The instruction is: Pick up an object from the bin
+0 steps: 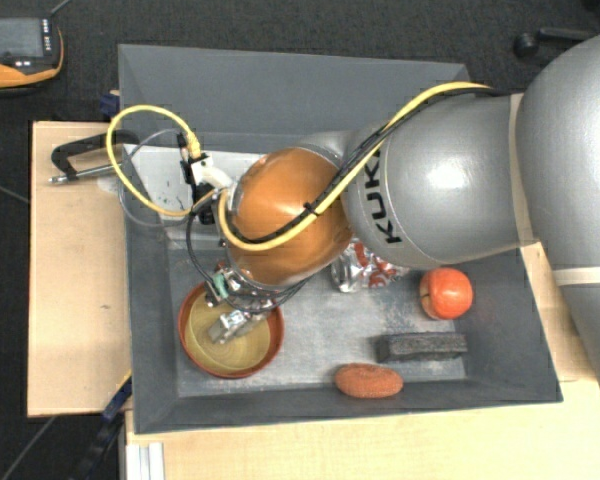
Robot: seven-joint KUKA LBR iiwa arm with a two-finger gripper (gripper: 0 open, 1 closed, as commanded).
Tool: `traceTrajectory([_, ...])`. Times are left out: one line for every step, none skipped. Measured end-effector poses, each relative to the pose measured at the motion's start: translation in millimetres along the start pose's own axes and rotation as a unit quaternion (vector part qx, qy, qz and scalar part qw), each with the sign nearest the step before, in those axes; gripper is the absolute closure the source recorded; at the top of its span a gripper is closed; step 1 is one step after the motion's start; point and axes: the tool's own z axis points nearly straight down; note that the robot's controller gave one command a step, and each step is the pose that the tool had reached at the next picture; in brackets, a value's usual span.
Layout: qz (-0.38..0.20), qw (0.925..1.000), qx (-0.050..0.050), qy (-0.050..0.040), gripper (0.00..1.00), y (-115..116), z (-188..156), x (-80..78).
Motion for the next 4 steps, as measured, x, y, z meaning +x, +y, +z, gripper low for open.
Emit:
traceTrajectory([-0.073,0.9973,0.006,-0.0013,1.0,-18,-58,-3.5])
traceTrajectory([-0.131,0.9914,0.008,-0.0018,1.0,-51,-14,50.0])
traceTrajectory([-0.086,0.9963,0.009,-0.0037,1.0,-52,-10,48.5])
traceTrajectory([-0.396,0.918,0.011,-0.001,1.0,-27,-18,108.4])
